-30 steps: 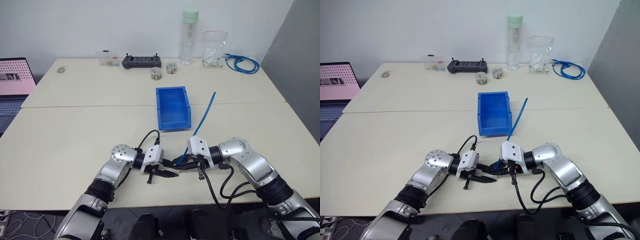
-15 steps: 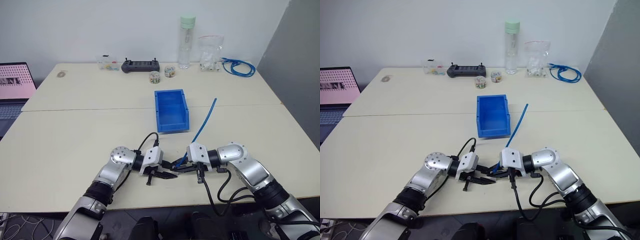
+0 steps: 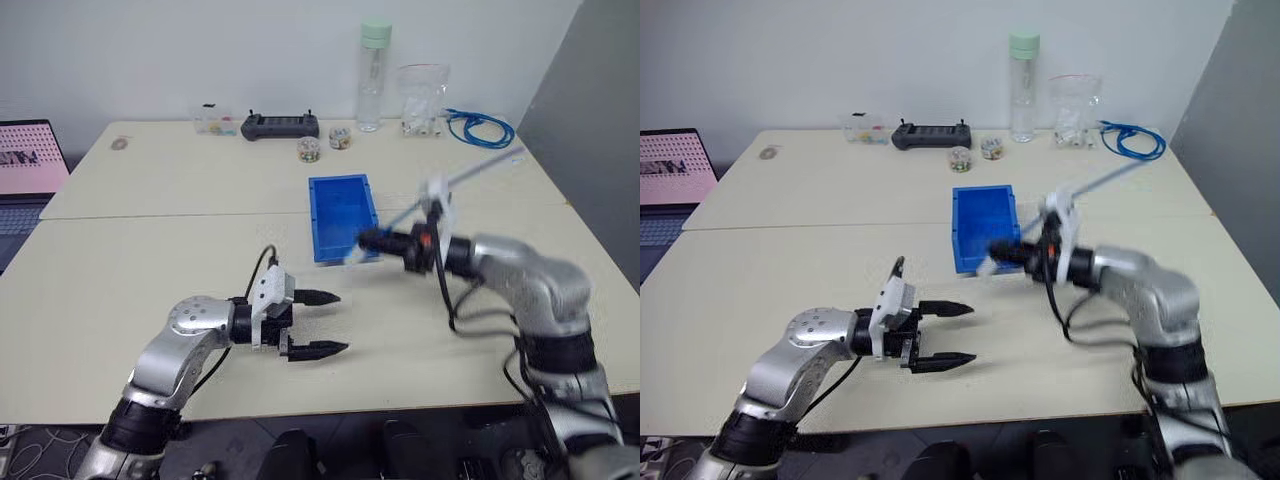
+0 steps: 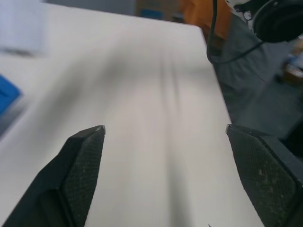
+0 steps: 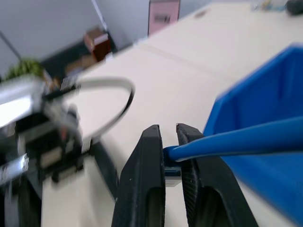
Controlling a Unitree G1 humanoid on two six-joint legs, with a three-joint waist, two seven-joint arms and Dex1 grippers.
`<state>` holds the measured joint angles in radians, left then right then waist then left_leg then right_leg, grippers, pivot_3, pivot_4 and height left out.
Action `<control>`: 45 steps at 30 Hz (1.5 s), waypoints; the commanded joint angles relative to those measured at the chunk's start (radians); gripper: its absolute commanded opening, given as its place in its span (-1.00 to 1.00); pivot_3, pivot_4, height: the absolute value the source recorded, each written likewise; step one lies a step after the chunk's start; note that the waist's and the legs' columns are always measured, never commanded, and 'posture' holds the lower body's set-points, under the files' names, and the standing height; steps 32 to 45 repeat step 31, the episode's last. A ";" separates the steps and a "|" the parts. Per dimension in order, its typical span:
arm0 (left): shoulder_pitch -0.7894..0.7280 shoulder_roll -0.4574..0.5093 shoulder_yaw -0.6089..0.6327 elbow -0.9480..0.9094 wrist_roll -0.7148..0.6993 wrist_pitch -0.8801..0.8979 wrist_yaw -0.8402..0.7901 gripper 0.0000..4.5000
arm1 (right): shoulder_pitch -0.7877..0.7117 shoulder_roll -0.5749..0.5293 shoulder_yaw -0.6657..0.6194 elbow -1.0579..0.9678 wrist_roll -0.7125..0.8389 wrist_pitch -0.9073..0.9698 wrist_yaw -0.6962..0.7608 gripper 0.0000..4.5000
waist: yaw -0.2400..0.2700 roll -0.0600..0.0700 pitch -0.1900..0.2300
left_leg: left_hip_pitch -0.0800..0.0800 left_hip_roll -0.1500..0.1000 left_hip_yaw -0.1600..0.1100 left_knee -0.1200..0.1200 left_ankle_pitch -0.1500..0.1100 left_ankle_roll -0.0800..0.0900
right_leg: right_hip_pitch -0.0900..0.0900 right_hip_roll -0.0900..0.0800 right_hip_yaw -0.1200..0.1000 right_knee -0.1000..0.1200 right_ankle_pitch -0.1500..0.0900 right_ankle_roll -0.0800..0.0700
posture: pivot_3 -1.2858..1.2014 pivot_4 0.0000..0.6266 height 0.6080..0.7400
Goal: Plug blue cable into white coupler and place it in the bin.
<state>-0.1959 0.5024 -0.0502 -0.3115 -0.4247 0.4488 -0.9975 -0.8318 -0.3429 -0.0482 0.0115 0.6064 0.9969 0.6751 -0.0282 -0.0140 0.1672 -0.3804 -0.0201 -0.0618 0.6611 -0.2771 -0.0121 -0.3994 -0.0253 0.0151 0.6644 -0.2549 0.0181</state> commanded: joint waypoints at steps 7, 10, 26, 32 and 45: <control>0.166 -0.235 0.139 -0.186 0.043 0.054 0.524 1.00 | -0.368 0.076 0.008 0.698 -0.214 -0.272 -0.086 -0.92 | 0.001 0.000 0.000 | -0.011 -0.003 0.005 0.001 0.000 0.000 | -0.010 -0.004 0.003 0.000 0.001 0.000 | 0.03 -0.52 1.00; 0.200 -0.261 0.103 -0.210 0.054 0.047 0.555 1.00 | -0.415 0.088 0.005 0.798 -0.241 -0.311 -0.067 -0.62 | 0.001 0.000 0.000 | -0.014 -0.003 0.006 0.001 0.000 0.000 | -0.013 -0.005 0.002 0.000 0.001 0.000 | 0.03 -0.52 1.00; 0.111 -0.274 0.050 -0.131 0.060 0.106 0.635 1.00 | -0.298 -0.073 0.082 0.717 -0.429 -0.468 0.033 0.81 | 0.007 0.000 0.000 | -0.014 -0.003 0.005 0.001 0.001 0.000 | -0.011 -0.003 0.001 0.000 0.003 -0.001 | 0.03 -0.52 1.00; 0.093 -0.262 0.076 -0.116 0.073 0.098 0.669 1.00 | 0.033 -0.203 0.044 0.178 -0.352 -0.318 0.088 0.81 | 0.014 0.000 0.000 | -0.015 -0.003 0.004 0.002 0.001 0.000 | -0.011 -0.003 0.001 -0.001 0.003 0.000 | 0.03 -0.52 1.00; 0.093 -0.262 0.076 -0.116 0.073 0.098 0.669 1.00 | 0.033 -0.203 0.044 0.178 -0.352 -0.318 0.088 0.81 | 0.014 0.000 0.000 | -0.015 -0.003 0.004 0.002 0.001 0.000 | -0.011 -0.003 0.001 -0.001 0.003 0.000 | 0.03 -0.52 1.00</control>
